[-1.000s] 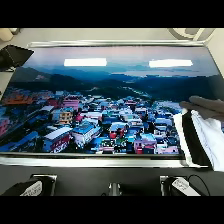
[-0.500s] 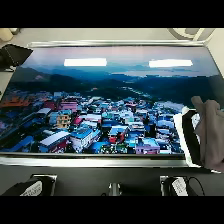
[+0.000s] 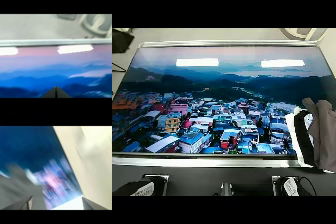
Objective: Fold the shirts.
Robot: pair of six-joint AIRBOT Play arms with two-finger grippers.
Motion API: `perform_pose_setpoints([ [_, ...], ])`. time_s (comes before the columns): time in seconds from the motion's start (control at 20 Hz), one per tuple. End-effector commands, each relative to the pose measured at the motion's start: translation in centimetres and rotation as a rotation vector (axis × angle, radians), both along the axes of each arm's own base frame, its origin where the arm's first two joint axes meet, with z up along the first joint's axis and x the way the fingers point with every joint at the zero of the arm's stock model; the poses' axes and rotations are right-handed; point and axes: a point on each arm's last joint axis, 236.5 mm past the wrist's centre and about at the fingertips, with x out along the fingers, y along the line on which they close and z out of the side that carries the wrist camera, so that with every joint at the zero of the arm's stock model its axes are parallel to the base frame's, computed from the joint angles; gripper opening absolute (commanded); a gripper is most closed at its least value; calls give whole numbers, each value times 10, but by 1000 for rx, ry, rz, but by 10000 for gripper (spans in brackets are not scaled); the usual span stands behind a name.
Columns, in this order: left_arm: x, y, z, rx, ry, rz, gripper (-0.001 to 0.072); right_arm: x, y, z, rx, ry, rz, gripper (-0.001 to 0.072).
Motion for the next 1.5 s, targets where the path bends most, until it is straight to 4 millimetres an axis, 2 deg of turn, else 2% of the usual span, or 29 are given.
perform_pose_setpoints([
  [0.0, 8, 32, -69, 271, 232, 172, 31, 64, 109, -8, 125, 18, 318, 643],
  [0.05, 3, 19, -102, 285, 352, 134, 77, 72, 145, -44, 191, 155, 392, 647],
  [0.1, -5, 6, -131, 282, 467, 107, 282, 73, 180, -76, 245, 291, 467, 647],
  [0.15, -18, -5, -162, 278, 603, 86, 608, 77, 216, -102, 282, 405, 555, 649],
  [0.2, -33, -13, -186, 293, 718, 55, 705, 80, 245, -126, 300, 497, 632, 651],
  [0.3, -54, -29, -218, 275, 831, -8, 704, 74, 286, -162, 342, 661, 727, 679],
  [0.35, -60, -37, -225, 234, 845, -24, 703, 67, 296, -174, 365, 728, 730, 678],
  [0.45, -61, -43, -230, 185, 835, -9, 703, 69, 302, -186, 376, 767, 723, 679],
  [0.55, -61, -43, -232, 185, 840, -6, 703, 76, 299, -187, 362, 746, 714, 678],
  [1.45, -61, -42, -232, 187, 841, -5, 704, 76, 296, -187, 350, 749, 706, 671],
])
